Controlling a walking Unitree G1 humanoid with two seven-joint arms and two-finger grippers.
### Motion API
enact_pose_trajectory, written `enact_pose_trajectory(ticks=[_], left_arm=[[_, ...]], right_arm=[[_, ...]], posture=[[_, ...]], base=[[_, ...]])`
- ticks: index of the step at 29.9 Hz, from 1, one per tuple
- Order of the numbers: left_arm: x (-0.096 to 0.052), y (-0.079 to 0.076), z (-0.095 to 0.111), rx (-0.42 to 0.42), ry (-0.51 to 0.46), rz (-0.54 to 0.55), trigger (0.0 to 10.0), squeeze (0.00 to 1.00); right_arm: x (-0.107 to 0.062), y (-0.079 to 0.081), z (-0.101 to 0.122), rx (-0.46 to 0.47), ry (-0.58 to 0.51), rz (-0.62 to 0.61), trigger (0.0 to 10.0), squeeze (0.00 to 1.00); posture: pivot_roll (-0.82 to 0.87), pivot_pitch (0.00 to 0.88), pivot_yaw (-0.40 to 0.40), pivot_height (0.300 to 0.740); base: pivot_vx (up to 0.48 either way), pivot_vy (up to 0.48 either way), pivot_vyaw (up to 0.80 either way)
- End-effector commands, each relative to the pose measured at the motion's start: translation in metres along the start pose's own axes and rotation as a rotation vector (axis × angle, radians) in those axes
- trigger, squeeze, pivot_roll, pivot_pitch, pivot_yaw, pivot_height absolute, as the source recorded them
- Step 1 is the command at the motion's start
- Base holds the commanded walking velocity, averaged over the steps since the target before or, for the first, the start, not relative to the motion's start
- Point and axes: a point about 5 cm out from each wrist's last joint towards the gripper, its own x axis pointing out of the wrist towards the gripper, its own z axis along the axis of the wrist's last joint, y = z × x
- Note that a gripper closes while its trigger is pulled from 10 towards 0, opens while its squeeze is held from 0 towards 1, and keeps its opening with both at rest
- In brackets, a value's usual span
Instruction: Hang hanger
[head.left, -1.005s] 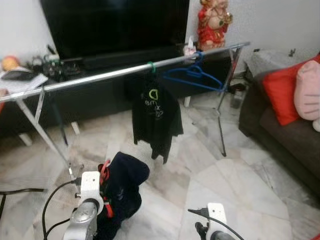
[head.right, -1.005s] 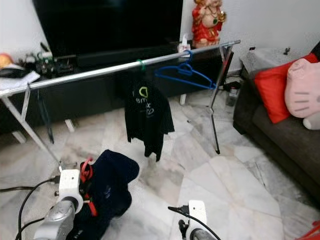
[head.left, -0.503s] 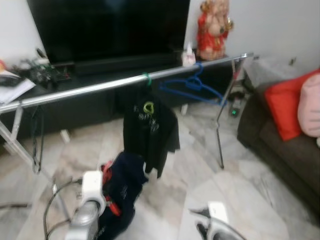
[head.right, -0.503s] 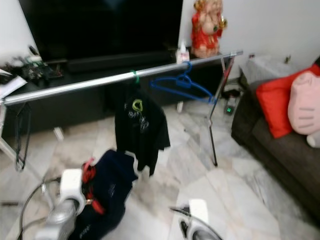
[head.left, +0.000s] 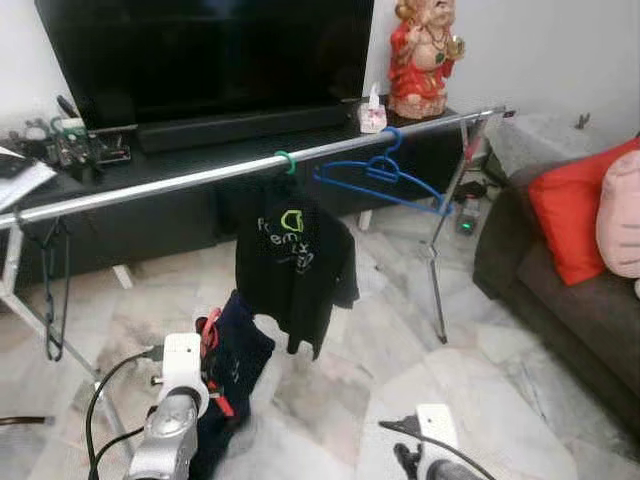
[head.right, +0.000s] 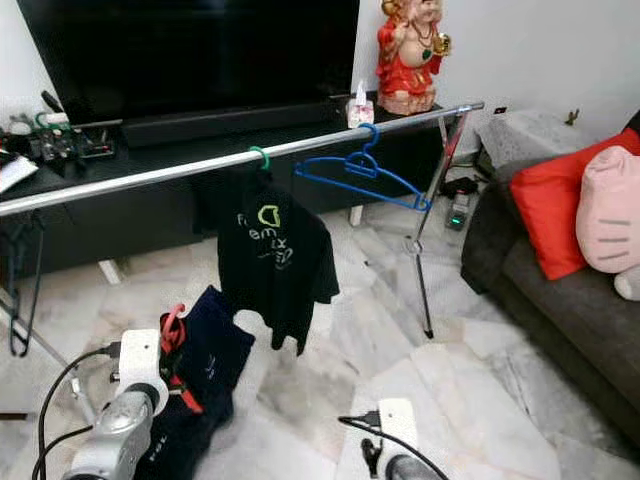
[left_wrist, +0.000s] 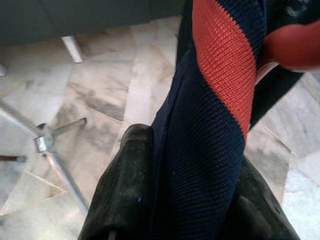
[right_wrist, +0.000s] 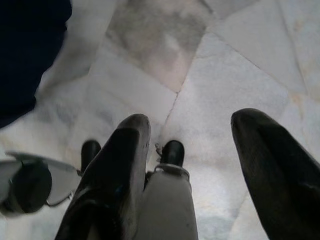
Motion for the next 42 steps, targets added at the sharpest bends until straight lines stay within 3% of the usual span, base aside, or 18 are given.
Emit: enact_pose_trajectory(ticks=[1,10,19,26,28,33,34,39,42], left_arm=[[0.001,0.001,0.008,0.012,-0.032,0.011,10.0,0.00],[0.002,-0.002,0.009,0.008,-0.035,0.008,10.0,0.00],[0.002,-0.002,0.013,0.005,-0.057,0.035,10.0,0.00],[0.002,0.002,0.017,-0.015,-0.080,0.070,10.0,0.00],[-0.007,0.019,0.032,-0.111,-0.226,0.203,10.0,0.00],[-0.016,0.026,0.042,-0.097,-0.315,0.231,10.0,0.00],[-0.020,0.029,0.045,-0.063,-0.341,0.244,10.0,0.00],[-0.029,0.045,0.041,-0.064,-0.343,0.348,10.0,0.00],[-0.029,0.047,0.039,-0.073,-0.330,0.353,10.0,0.00]], right_arm=[[0.000,-0.003,0.006,-0.016,-0.014,-0.008,10.0,0.00],[0.000,-0.004,0.007,0.003,-0.015,-0.003,10.0,0.00],[0.000,-0.005,0.008,-0.044,-0.008,0.007,10.0,0.00],[0.000,-0.005,0.008,-0.044,-0.009,0.010,10.0,0.00],[0.000,-0.006,0.008,-0.081,-0.005,0.024,10.0,0.00],[0.000,-0.006,0.007,-0.094,0.000,0.028,10.0,0.00],[0.000,-0.007,0.006,-0.093,0.001,0.028,10.0,0.00],[-0.001,-0.008,0.006,-0.119,0.005,0.029,10.0,0.00],[-0.001,-0.008,0.007,-0.141,0.002,0.032,10.0,0.00]], posture=[[-0.02,0.000,-0.019,0.740],[-0.02,0.000,-0.025,0.740],[-0.02,0.000,-0.038,0.740],[-0.02,0.000,-0.041,0.740],[-0.02,0.000,-0.049,0.740],[-0.02,0.000,-0.051,0.740],[-0.02,0.000,-0.052,0.740],[-0.01,0.000,-0.058,0.740],[-0.01,0.000,-0.058,0.740]], base=[[0.000,-0.450,0.80],[0.000,-0.441,0.18],[0.000,-0.433,0.00],[0.000,0.000,0.00],[0.000,0.000,0.00],[0.000,0.000,0.00],[0.000,0.000,0.00],[0.000,0.000,0.00],[0.000,0.000,0.21]])
